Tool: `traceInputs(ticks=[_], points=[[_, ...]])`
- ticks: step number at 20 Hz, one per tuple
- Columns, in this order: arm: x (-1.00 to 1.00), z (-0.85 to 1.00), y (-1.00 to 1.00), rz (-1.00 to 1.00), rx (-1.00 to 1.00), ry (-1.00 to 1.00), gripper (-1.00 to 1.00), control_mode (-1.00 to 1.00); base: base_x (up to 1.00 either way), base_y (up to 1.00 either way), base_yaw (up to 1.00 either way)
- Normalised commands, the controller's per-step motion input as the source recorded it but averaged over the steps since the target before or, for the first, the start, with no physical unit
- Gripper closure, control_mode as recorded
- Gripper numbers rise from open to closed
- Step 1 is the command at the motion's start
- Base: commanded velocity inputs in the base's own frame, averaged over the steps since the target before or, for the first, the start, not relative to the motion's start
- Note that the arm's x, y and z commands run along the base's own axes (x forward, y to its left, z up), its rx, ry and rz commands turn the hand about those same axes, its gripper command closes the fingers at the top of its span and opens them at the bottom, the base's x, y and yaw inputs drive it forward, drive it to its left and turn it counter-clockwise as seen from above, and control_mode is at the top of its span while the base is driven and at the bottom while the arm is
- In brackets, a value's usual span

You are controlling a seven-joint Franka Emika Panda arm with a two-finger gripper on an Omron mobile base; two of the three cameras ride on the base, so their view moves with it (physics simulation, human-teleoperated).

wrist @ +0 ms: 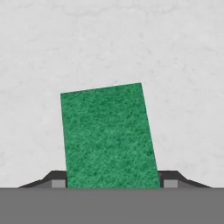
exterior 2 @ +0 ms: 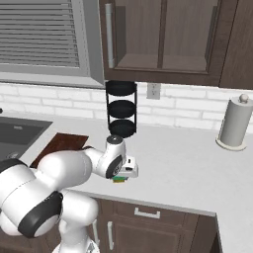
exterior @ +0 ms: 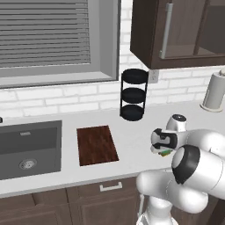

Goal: Pick up the sponge from the counter and clean the cutting board by briefly scrubbing or pressing down on the cutting board. Once finished, release the sponge.

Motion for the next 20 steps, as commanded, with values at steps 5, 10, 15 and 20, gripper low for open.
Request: traceInputs(ticks=[5, 10, 15, 20], points=[[-0.13, 0.15, 0.15, 0.04, 0.0, -0.03, 1.0, -1.0, 0.0, 0.0, 0.0], [-0.27, 0.67, 0.48, 0.17, 0.0, -0.15, 1.0, -1.0, 0.0, 0.0, 0.0], [-0.06, 0.5, 0.66, 0.18, 0.0, -0.01, 1.0, -1.0, 0.0, 0.0, 0.0], [0.07, 0.24, 0.86, 0.17, 0.0, 0.0, 1.0, -1.0, 0.0, 0.0, 0.0]])
